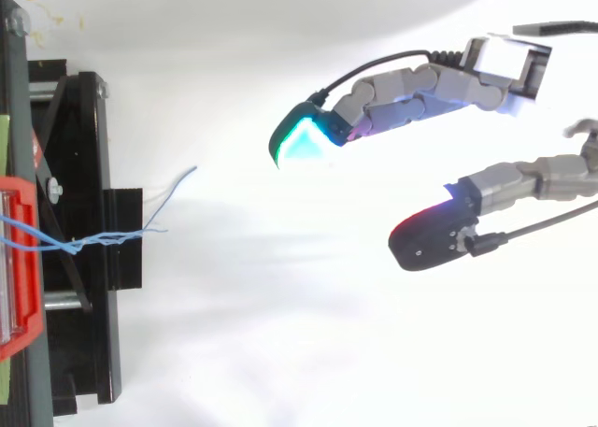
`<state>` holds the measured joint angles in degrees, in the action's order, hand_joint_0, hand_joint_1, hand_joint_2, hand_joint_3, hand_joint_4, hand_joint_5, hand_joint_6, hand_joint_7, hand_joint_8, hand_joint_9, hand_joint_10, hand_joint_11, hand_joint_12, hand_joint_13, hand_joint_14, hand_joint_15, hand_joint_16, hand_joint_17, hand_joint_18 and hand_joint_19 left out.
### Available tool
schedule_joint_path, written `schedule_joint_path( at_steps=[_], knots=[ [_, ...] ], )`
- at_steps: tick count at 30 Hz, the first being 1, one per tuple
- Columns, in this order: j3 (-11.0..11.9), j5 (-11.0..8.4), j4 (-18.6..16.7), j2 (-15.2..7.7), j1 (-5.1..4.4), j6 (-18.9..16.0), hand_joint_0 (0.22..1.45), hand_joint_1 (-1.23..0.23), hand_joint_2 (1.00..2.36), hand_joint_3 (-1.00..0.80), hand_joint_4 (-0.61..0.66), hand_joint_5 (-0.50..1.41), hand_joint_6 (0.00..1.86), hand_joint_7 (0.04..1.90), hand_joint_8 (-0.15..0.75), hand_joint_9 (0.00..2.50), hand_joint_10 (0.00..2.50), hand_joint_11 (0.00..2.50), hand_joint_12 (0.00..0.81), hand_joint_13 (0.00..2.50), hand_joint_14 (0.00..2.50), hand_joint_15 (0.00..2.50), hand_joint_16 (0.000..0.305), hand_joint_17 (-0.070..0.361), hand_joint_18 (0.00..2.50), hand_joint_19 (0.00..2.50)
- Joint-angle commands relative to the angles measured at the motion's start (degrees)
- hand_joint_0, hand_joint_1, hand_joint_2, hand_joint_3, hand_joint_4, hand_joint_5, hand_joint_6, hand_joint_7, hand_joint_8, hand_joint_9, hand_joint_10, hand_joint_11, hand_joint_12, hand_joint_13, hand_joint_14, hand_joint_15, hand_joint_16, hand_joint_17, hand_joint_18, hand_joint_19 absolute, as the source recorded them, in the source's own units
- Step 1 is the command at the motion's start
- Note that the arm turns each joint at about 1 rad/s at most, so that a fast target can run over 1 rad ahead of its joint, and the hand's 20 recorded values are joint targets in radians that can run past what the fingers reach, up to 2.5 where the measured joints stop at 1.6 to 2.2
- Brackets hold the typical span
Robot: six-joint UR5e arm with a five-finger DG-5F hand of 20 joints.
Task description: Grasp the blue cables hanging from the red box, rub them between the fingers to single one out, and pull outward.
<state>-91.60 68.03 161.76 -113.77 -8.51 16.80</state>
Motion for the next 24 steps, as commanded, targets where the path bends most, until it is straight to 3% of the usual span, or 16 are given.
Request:
schedule_joint_path(
  at_steps=[1, 5, 8, 10, 14, 24],
  knots=[
    [0.0, -0.79, -1.4, -0.5, -0.1, 0.2, 0.45, -0.56, 1.0, -0.5, 0.22, -0.22, 0.5, 0.67, 0.29, 0.56, 0.0, 0.09, 0.373, 0.5, 0.01, 0.16, 0.056, 0.125, 0.45, 0.42],
    [0.0, -4.4, -3.3, -0.6, -0.46, 2.1, 0.45, -0.56, 1.0, -0.5, 0.23, -0.22, 0.5, 0.67, 0.29, 0.57, 0.0, 0.09, 0.372, 0.5, 0.0, 0.16, 0.056, 0.125, 0.45, 0.43],
    [0.0, -5.8, -5.1, -1.5, -0.63, 4.4, 0.45, -0.56, 1.0, -0.5, 0.23, -0.22, 0.5, 0.67, 0.291, 0.57, 0.0, 0.09, 0.373, 0.5, 0.01, 0.17, 0.056, 0.125, 0.45, 0.42],
    [0.0, -5.8, -8.2, -3.3, -0.63, 4.8, 0.45, -0.56, 1.0, -0.5, 0.23, -0.22, 0.5, 0.67, 0.291, 0.57, 0.0, 0.09, 0.373, 0.5, 0.01, 0.17, 0.055, 0.125, 0.45, 0.42],
    [1.2, -5.89, -10.7, -5.9, -0.72, 4.6, 0.45, -0.56, 1.0, -0.5, 0.23, -0.22, 0.5, 0.68, 0.29, 0.57, 0.0, 0.09, 0.372, 0.5, 0.01, 0.16, 0.055, 0.125, 0.45, 0.42],
    [6.4, -5.98, -10.8, -12.1, -0.89, 4.3, 0.45, -0.56, 1.0, -0.5, 0.24, -0.21, 0.5, 0.68, 0.291, 0.57, 0.0, 0.09, 0.373, 0.51, 0.01, 0.17, 0.055, 0.124, 0.45, 0.42]
  ],
)
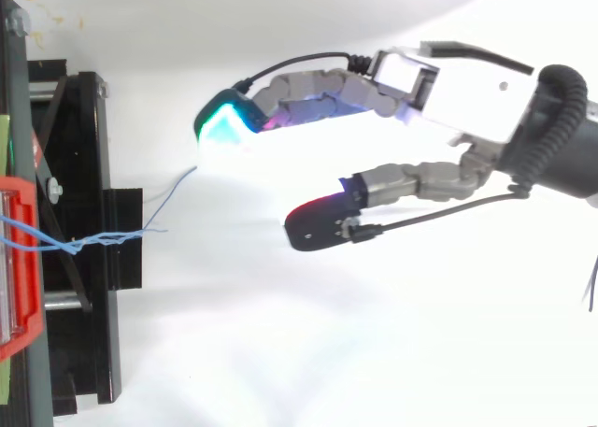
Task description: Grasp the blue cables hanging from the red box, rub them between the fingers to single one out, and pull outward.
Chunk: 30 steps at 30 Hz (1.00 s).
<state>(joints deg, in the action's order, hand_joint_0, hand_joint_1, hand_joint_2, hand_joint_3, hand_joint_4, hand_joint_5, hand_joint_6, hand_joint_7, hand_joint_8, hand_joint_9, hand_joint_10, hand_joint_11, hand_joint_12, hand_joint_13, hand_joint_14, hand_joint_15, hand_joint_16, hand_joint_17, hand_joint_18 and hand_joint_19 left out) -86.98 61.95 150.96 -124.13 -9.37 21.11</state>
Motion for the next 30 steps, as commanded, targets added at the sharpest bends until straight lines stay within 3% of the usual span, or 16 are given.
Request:
schedule_joint_path(
  at_steps=[1, 3, 6, 13, 16, 30],
  knots=[
    [2.8, 0.1, 0.2, -2.6, -0.03, 0.1, 0.45, -0.55, 1.0, -0.5, 0.24, -0.21, 0.5, 0.68, 0.292, 0.57, 0.0, 0.09, 0.372, 0.51, 0.01, 0.17, 0.055, 0.124, 0.45, 0.42],
    [6.2, 0.27, 0.3, -6.4, -0.03, -0.4, 0.46, -0.56, 1.0, -0.5, 0.24, -0.21, 0.5, 0.68, 0.292, 0.57, 0.0, 0.09, 0.373, 0.51, 0.01, 0.16, 0.055, 0.124, 0.45, 0.43],
    [10.3, 0.71, 0.4, -10.2, -0.03, -1.8, 0.46, -0.56, 1.0, -0.5, 0.24, -0.21, 0.5, 0.68, 0.292, 0.58, 0.0, 0.09, 0.372, 0.51, 0.01, 0.17, 0.055, 0.124, 0.45, 0.43],
    [18.9, 1.42, 3.4, -16.1, 0.14, -3.3, 0.46, -0.56, 1.0, -0.5, 0.24, -0.21, 0.5, 0.68, 0.293, 0.58, 0.0, 0.1, 0.372, 0.52, 0.01, 0.17, 0.055, 0.124, 0.46, 0.44],
    [20.1, 1.33, 4.9, -16.4, 0.14, -2.7, 0.46, -0.55, 1.0, -0.5, 0.24, -0.21, 0.5, 0.68, 0.295, 0.58, 0.0, 0.1, 0.372, 0.52, 0.01, 0.17, 0.055, 0.124, 0.46, 0.44],
    [20.1, 1.15, 4.3, -16.4, -1.26, -0.7, 0.47, -0.55, 1.0, -0.5, 0.3, -0.18, 0.5, 0.78, 0.299, 0.61, 0.0, 0.11, 0.372, 0.55, 0.01, 0.19, 0.054, 0.122, 0.48, 0.46]
  ],
)
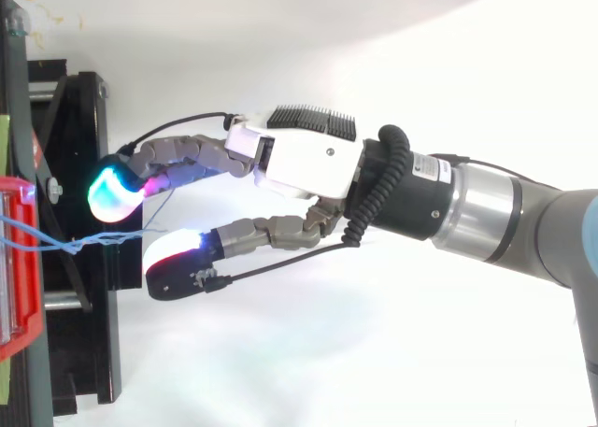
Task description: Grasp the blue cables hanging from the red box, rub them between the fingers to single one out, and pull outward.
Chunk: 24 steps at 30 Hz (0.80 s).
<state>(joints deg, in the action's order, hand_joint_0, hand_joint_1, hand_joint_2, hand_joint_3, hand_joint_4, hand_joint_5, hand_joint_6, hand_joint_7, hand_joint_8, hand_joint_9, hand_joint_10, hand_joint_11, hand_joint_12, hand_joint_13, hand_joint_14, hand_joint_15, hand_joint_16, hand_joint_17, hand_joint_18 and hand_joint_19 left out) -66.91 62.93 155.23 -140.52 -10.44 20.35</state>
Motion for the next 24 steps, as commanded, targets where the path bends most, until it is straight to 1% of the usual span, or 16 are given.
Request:
schedule_joint_path(
  at_steps=[1, 8, 12, 16, 24],
  knots=[
    [0.0, 0.35, 0.0, 0.0, -0.37, 0.0, 0.47, -0.56, 1.0, -0.5, 0.31, -0.17, 0.5, 0.79, 0.297, 0.62, 0.0, 0.11, 0.37, 0.56, 0.01, 0.19, 0.054, 0.122, 0.48, 0.46],
    [0.9, 0.53, -0.4, 0.0, -0.72, 0.0, 0.48, -0.57, 1.0, -0.5, 0.33, -0.14, 0.5, 0.85, 0.3, 0.68, 0.0, 0.13, 0.364, 0.59, 0.01, 0.21, 0.052, 0.117, 0.51, 0.48],
    [1.1, 0.62, -0.4, 0.1, -0.63, -0.1, 0.49, -0.57, 1.0, -0.5, 0.33, -0.13, 0.5, 0.86, 0.298, 0.7, 0.0, 0.14, 0.36, 0.6, 0.01, 0.21, 0.051, 0.116, 0.51, 0.48],
    [2.0, 1.14, -0.4, 0.1, -0.63, 0.0, 0.49, -0.57, 1.0, -0.5, 0.33, -0.12, 0.5, 0.86, 0.298, 0.71, 0.0, 0.14, 0.358, 0.62, 0.01, 0.22, 0.05, 0.114, 0.52, 0.49],
    [2.0, 1.58, -0.4, 0.1, -0.63, -0.2, 0.51, -0.59, 1.0, -0.5, 0.34, -0.1, 0.5, 0.89, 0.298, 0.75, 0.01, 0.15, 0.353, 0.65, 0.01, 0.23, 0.049, 0.11, 0.54, 0.5]
  ],
)
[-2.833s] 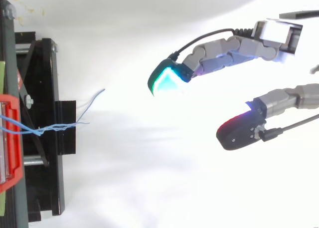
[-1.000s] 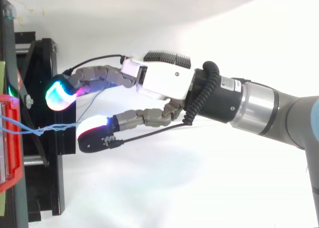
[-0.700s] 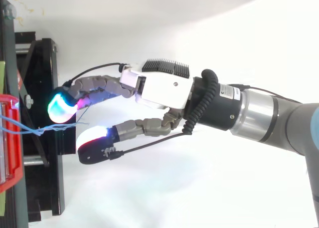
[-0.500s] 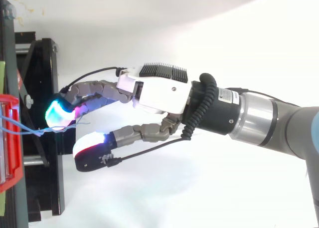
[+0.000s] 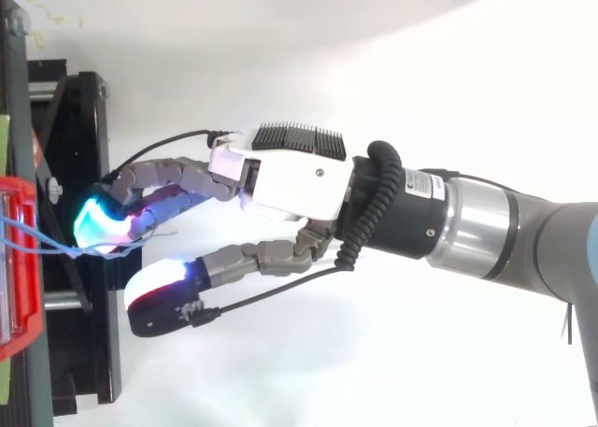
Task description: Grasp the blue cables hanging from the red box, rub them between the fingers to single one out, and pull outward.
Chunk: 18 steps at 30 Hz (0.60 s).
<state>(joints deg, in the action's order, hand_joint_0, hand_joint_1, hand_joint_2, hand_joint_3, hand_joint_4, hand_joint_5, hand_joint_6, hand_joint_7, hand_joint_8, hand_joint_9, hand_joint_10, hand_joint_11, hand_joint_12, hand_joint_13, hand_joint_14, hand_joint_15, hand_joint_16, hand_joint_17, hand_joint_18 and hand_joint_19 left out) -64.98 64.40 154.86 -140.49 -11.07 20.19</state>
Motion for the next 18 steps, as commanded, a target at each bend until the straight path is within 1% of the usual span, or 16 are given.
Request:
schedule_joint_path(
  at_steps=[1, 7, 9, 12, 14, 18],
  knots=[
    [0.0, 0.2, 0.0, 0.0, 0.0, -0.1, 0.51, -0.59, 1.0, -0.5, 0.34, -0.1, 0.5, 0.9, 0.297, 0.76, 0.0, 0.15, 0.351, 0.65, 0.01, 0.23, 0.048, 0.109, 0.54, 0.5],
    [0.0, 0.9, 0.0, 0.0, 0.0, -0.1, 0.53, -0.61, 1.0, -0.5, 0.32, -0.09, 0.5, 1.01, 0.291, 0.76, 0.0, 0.17, 0.346, 0.66, 0.01, 0.24, 0.047, 0.105, 0.55, 0.5],
    [0.0, 0.99, 0.0, 0.0, 0.18, -0.1, 0.54, -0.62, 1.0, -0.49, 0.31, -0.08, 0.5, 1.06, 0.291, 0.76, 0.0, 0.16, 0.341, 0.67, 0.01, 0.24, 0.046, 0.104, 0.56, 0.51],
    [0.1, 1.26, 0.0, 0.0, 0.35, -0.3, 0.56, -0.63, 1.0, -0.45, 0.26, -0.08, 0.5, 1.14, 0.286, 0.77, 0.0, 0.17, 0.337, 0.67, 0.01, 0.24, 0.045, 0.102, 0.56, 0.52],
    [0.0, 1.87, 0.3, 0.0, 0.44, -0.9, 0.57, -0.63, 1.01, -0.42, 0.22, -0.08, 0.5, 1.24, 0.286, 0.76, 0.0, 0.18, 0.335, 0.68, 0.01, 0.25, 0.045, 0.101, 0.56, 0.52],
    [0.0, 3.28, 0.4, 0.0, 0.44, -2.6, 0.58, -0.64, 1.01, -0.38, 0.19, -0.08, 0.5, 1.33, 0.285, 0.77, 0.01, 0.2, 0.332, 0.68, 0.01, 0.25, 0.045, 0.1, 0.56, 0.52]
  ],
)
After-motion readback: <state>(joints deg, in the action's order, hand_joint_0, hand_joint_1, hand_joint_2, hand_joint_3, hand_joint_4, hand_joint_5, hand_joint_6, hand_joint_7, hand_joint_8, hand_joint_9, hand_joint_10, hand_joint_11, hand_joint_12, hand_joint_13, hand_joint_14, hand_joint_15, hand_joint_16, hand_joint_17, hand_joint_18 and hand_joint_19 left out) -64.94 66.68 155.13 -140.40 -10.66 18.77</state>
